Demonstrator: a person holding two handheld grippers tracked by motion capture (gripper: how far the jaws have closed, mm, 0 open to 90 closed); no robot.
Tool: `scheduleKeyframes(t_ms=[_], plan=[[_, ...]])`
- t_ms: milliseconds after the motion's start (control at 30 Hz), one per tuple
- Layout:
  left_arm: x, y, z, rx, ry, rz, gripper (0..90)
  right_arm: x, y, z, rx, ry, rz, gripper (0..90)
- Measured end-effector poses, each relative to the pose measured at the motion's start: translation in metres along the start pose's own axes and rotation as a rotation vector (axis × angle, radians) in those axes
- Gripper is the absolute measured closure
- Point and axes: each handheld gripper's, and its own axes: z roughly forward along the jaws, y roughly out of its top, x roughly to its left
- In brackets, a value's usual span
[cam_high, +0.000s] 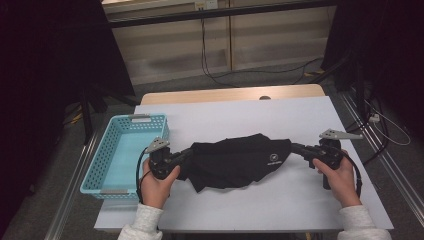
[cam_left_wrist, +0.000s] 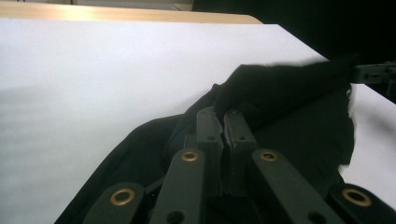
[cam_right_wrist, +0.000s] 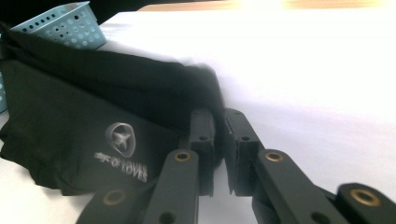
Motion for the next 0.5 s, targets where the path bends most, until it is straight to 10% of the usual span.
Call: scheduleKeyframes(t_ms=[233,500], plan=[[0.000,-0.005,0.008,0.040,-0.008,-0.016,85.6,-0.001,-0.005,0.003,0.048,-0.033,-0.032,77.7],[0.000,-0.006,0.012,0.047,-0.007,-0.010,83.8,0.027,0.008,0.028,0.075,-0.083,-0.198,59.6]])
